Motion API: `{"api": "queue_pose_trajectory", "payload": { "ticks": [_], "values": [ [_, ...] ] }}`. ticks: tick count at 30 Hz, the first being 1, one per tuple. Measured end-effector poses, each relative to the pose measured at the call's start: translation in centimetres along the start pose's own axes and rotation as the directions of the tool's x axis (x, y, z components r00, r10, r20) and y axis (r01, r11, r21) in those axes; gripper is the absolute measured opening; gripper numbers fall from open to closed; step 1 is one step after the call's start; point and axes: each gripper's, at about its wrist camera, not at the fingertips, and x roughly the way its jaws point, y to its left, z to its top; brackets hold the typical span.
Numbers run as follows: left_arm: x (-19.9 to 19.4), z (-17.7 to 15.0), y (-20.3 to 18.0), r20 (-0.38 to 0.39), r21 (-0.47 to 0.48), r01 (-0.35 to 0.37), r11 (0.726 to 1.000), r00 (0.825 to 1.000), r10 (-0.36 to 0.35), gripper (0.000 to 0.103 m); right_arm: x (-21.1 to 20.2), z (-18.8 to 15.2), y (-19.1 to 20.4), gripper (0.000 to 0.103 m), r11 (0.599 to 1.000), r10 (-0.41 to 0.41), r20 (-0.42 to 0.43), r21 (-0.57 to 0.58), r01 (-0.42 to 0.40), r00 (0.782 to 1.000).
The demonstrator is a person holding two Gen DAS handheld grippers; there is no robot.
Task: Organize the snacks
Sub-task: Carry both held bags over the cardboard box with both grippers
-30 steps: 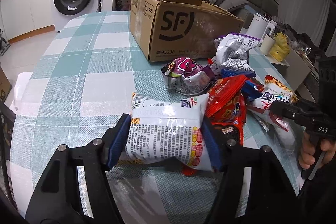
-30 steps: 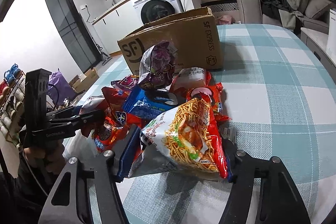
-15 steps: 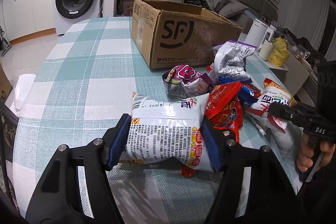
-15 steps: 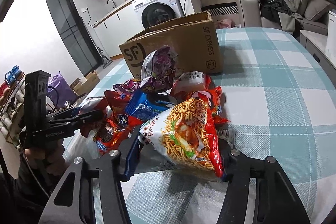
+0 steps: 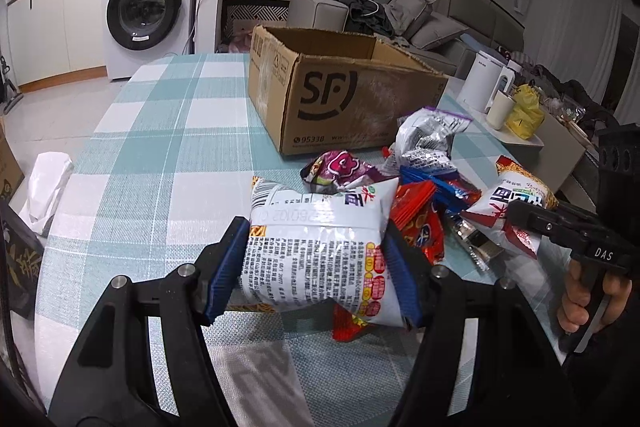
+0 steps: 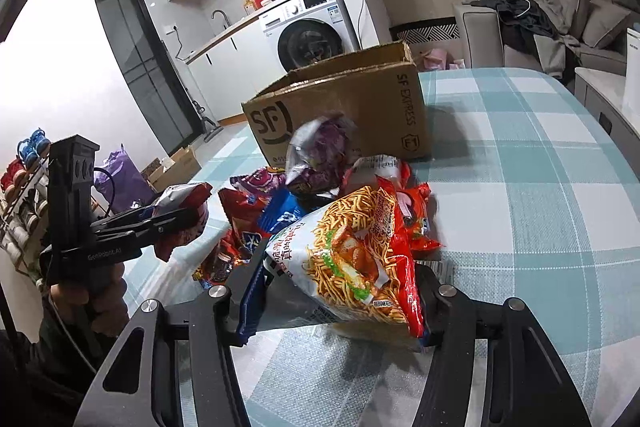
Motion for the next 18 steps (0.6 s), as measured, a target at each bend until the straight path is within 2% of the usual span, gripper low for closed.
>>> {"api": "queue_pose_trajectory", "payload": {
  "ticks": [18],
  "values": [
    [-1.9, 2.2, -1.3, 0.070, 0.000, 0.003, 1.000, 0.998, -0.003, 0.063, -3.0, 2.5, 0.2, 0.058, 1.000, -0.016, 0.083, -0.023, 0.018, 0.996]
  ]
}}
